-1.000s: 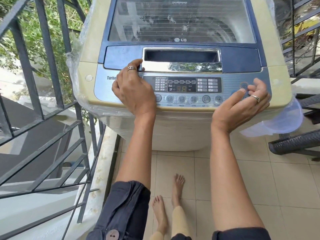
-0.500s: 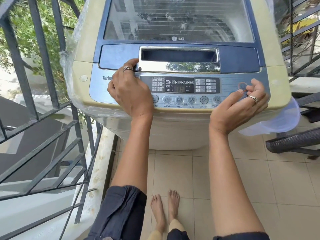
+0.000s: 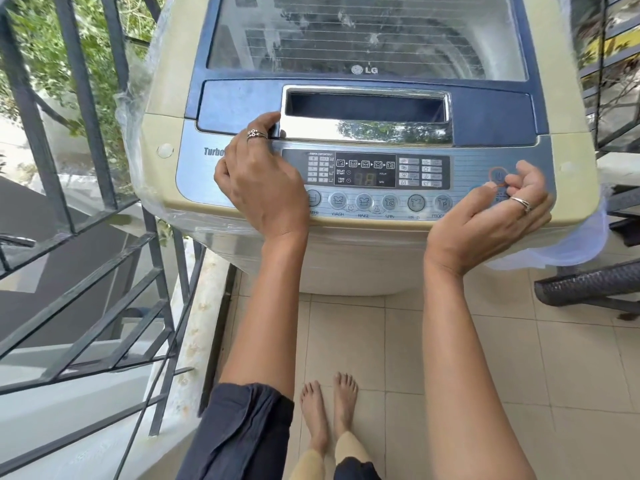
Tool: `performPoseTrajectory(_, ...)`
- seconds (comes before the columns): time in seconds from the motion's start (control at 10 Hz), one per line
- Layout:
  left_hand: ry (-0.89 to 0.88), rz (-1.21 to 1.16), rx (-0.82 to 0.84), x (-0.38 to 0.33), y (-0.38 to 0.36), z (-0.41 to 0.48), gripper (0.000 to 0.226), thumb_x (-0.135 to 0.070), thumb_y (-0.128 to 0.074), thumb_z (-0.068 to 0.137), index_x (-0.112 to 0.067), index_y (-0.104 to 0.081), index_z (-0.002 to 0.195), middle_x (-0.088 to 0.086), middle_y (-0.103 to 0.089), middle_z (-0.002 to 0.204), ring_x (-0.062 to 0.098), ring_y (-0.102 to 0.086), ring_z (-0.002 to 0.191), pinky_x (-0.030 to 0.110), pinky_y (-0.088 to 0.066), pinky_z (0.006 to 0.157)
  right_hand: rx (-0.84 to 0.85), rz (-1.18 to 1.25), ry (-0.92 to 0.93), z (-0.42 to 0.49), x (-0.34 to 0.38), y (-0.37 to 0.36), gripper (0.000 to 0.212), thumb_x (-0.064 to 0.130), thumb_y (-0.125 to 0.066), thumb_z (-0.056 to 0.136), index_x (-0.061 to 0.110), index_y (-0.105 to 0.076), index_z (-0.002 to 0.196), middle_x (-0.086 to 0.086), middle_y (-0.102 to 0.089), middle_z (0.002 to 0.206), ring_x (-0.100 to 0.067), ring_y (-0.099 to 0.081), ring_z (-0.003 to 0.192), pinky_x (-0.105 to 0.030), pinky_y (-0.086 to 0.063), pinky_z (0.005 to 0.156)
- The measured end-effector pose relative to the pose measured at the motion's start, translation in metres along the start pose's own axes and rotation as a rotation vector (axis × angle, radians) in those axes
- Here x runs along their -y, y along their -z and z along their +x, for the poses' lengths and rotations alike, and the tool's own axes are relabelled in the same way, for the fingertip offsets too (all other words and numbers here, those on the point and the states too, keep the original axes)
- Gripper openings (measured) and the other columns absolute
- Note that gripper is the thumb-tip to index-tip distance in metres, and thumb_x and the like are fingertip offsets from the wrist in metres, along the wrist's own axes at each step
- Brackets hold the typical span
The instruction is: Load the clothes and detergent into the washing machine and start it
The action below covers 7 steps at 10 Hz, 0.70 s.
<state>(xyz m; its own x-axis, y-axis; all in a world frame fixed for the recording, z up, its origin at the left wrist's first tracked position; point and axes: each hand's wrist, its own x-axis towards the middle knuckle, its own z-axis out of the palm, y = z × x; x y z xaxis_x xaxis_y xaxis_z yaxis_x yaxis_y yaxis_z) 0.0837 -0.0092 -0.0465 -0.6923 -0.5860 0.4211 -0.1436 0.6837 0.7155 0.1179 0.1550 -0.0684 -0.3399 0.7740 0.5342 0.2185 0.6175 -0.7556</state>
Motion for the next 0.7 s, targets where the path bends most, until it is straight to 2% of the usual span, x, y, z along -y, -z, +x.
performPoseTrajectory(0.3,-0.014,0.012,0.013,0.0,-0.001,0.002,0.037,-0.004,-0.045,0.083,-0.023,-0.068,0.106,-0.01,-0.07,0.103,0.015,-0.061,0.104,0.026,-0.026,0.095,0.036,0.01,-0.006,0.003,0.01,0.002,0.031,0.006,-0.049,0.077,-0.003,-0.061,0.104,-0.016,-0.061,0.093,-0.019,-0.046,0.09,-0.005,-0.024,0.089)
performPoseTrajectory(0.4,-0.004,0.043,0.04,-0.003,0.0,0.003,0.033,-0.009,-0.045,0.088,-0.024,-0.065,0.109,-0.012,-0.068,0.108,0.013,-0.06,0.104,0.026,-0.025,0.096,0.101,0.021,0.021,0.004,0.018,0.003,0.031,0.006,-0.051,0.078,-0.002,-0.061,0.106,-0.015,-0.063,0.1,-0.023,-0.052,0.094,-0.02,-0.033,0.087)
performPoseTrajectory(0.5,-0.003,0.056,0.061,-0.009,0.001,0.002,0.03,-0.012,-0.045,0.09,-0.023,-0.064,0.112,-0.011,-0.066,0.113,0.014,-0.061,0.104,0.032,-0.029,0.099,0.171,0.033,0.063,0.003,0.025,0.001,0.032,0.007,-0.051,0.081,-0.001,-0.061,0.11,-0.014,-0.063,0.107,-0.033,-0.057,0.096,-0.014,-0.03,0.093)
performPoseTrajectory(0.6,-0.038,0.052,0.062,-0.02,0.005,-0.001,0.027,-0.013,-0.047,0.088,-0.017,-0.065,0.108,-0.008,-0.066,0.116,0.017,-0.062,0.1,0.038,-0.034,0.098,0.261,0.073,0.084,0.004,0.037,0.003,0.034,0.009,-0.047,0.082,0.0,-0.06,0.112,-0.013,-0.063,0.111,-0.034,-0.057,0.101,-0.011,-0.026,0.097)
performPoseTrajectory(0.7,-0.05,0.068,0.099,-0.027,0.008,0.0,0.03,-0.012,-0.048,0.088,-0.017,-0.063,0.114,-0.007,-0.063,0.119,0.018,-0.06,0.104,0.038,-0.031,0.101,0.314,0.083,0.098,0.003,0.047,0.004,0.036,0.009,-0.045,0.083,0.0,-0.06,0.115,-0.013,-0.062,0.115,-0.032,-0.056,0.107,-0.027,-0.035,0.094)
